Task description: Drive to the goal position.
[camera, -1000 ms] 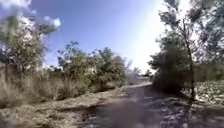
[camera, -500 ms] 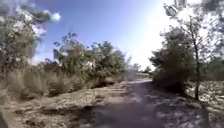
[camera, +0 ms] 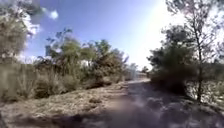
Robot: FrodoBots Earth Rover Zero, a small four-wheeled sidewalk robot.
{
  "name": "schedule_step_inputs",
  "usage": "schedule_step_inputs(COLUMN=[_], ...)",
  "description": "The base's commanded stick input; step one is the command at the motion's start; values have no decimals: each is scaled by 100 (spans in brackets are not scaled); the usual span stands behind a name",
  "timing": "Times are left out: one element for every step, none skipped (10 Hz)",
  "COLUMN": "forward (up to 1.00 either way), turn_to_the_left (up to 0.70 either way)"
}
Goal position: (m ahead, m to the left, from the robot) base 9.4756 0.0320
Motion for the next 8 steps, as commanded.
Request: schedule_step_inputs(forward=[70,70,70,70,70,70,70,70], turn_to_the_left=[0,-11,-14,-4,-1,0,-4,-13])
